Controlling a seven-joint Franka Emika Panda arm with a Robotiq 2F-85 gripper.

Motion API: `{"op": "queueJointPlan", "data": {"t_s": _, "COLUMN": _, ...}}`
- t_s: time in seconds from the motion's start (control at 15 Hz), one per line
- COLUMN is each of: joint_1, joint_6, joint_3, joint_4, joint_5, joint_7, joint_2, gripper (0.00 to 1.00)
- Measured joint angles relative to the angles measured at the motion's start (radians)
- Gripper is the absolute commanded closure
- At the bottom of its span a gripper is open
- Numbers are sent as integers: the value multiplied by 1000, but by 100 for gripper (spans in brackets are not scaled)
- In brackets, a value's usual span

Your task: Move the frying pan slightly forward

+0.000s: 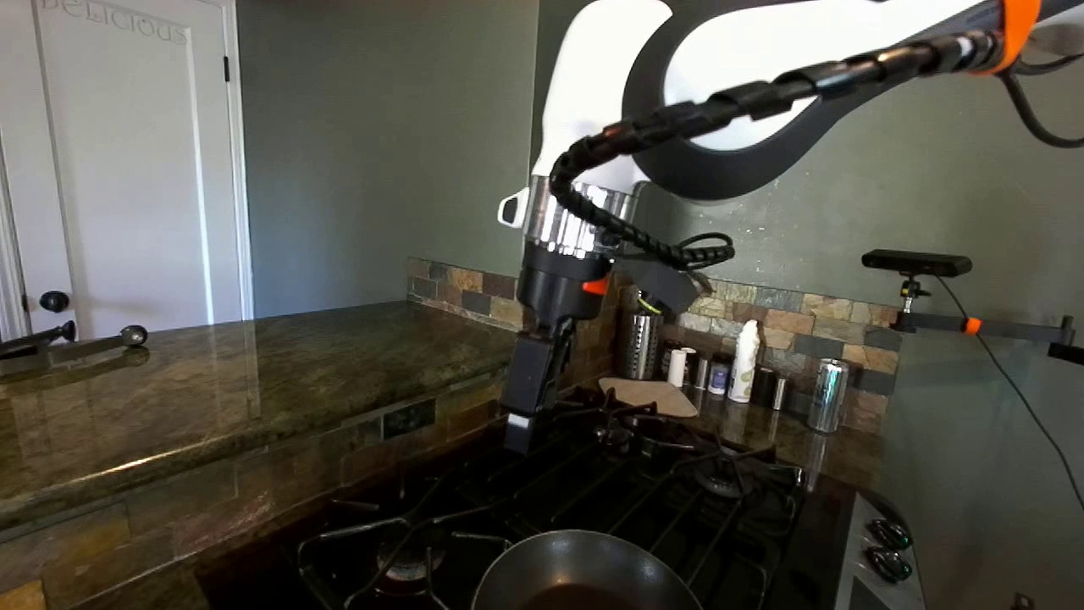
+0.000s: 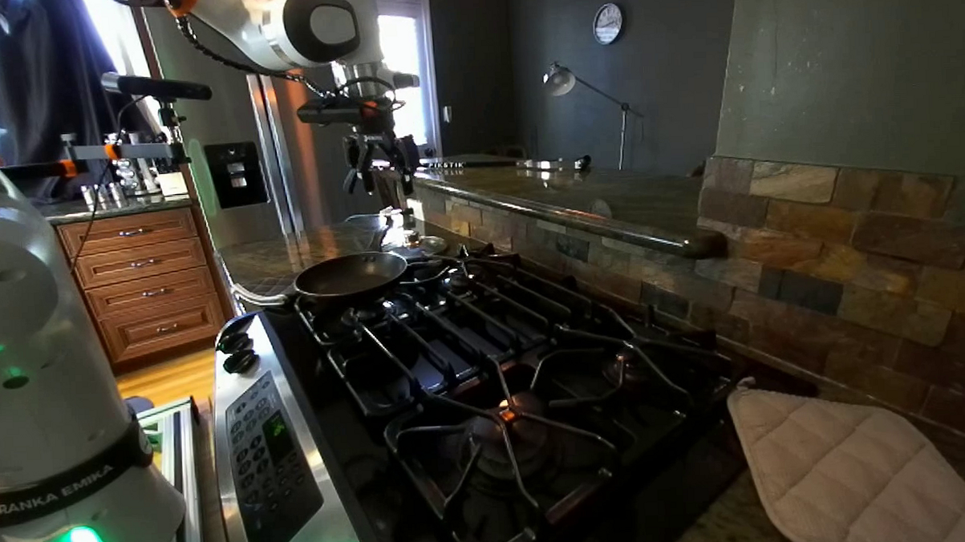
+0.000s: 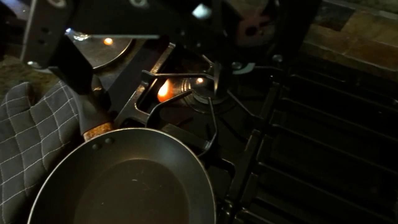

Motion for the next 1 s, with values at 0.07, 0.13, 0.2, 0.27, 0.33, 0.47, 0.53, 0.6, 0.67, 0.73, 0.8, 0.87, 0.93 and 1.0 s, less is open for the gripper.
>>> {"op": "queueJointPlan", "data": {"t_s": 0.07, "joint_1": 13, "joint_6": 0, "joint_3": 10, "joint_4": 19, "joint_5": -5, "joint_7": -13, "joint_2": 29, "gripper": 0}}
{"op": "queueJointPlan", "data": {"t_s": 0.13, "joint_1": 25, "joint_6": 0, "joint_3": 19, "joint_4": 41, "joint_5": -10, "joint_7": -31, "joint_2": 62, "gripper": 0}}
{"op": "queueJointPlan", "data": {"t_s": 0.2, "joint_1": 35, "joint_6": 0, "joint_3": 28, "joint_4": 62, "joint_5": -15, "joint_7": -50, "joint_2": 95, "gripper": 0}}
{"op": "queueJointPlan", "data": {"t_s": 0.27, "joint_1": 43, "joint_6": 0, "joint_3": 34, "joint_4": 82, "joint_5": -20, "joint_7": -59, "joint_2": 125, "gripper": 0}}
{"op": "queueJointPlan", "data": {"t_s": 0.33, "joint_1": 49, "joint_6": 0, "joint_3": 37, "joint_4": 95, "joint_5": -24, "joint_7": -62, "joint_2": 147, "gripper": 0}}
{"op": "queueJointPlan", "data": {"t_s": 0.47, "joint_1": 51, "joint_6": 0, "joint_3": 38, "joint_4": 112, "joint_5": -27, "joint_7": -68, "joint_2": 169, "gripper": 0}}
{"op": "queueJointPlan", "data": {"t_s": 0.53, "joint_1": 50, "joint_6": 0, "joint_3": 38, "joint_4": 115, "joint_5": -27, "joint_7": -71, "joint_2": 172, "gripper": 0}}
{"op": "queueJointPlan", "data": {"t_s": 0.6, "joint_1": 50, "joint_6": 0, "joint_3": 38, "joint_4": 116, "joint_5": -27, "joint_7": -73, "joint_2": 172, "gripper": 0}}
{"op": "queueJointPlan", "data": {"t_s": 0.67, "joint_1": 50, "joint_6": 0, "joint_3": 38, "joint_4": 117, "joint_5": -27, "joint_7": -73, "joint_2": 172, "gripper": 0}}
{"op": "queueJointPlan", "data": {"t_s": 0.73, "joint_1": 51, "joint_6": 0, "joint_3": 38, "joint_4": 118, "joint_5": -27, "joint_7": -76, "joint_2": 173, "gripper": 0}}
{"op": "queueJointPlan", "data": {"t_s": 0.8, "joint_1": 55, "joint_6": 0, "joint_3": 40, "joint_4": 120, "joint_5": -27, "joint_7": -82, "joint_2": 176, "gripper": 0}}
{"op": "queueJointPlan", "data": {"t_s": 0.87, "joint_1": 59, "joint_6": 0, "joint_3": 46, "joint_4": 125, "joint_5": -32, "joint_7": -88, "joint_2": 182, "gripper": 0}}
{"op": "queueJointPlan", "data": {"t_s": 0.93, "joint_1": 65, "joint_6": 2, "joint_3": 54, "joint_4": 132, "joint_5": -42, "joint_7": -91, "joint_2": 191, "gripper": 0}}
{"op": "queueJointPlan", "data": {"t_s": 1.0, "joint_1": 73, "joint_6": 13, "joint_3": 61, "joint_4": 135, "joint_5": -50, "joint_7": -96, "joint_2": 201, "gripper": 0}}
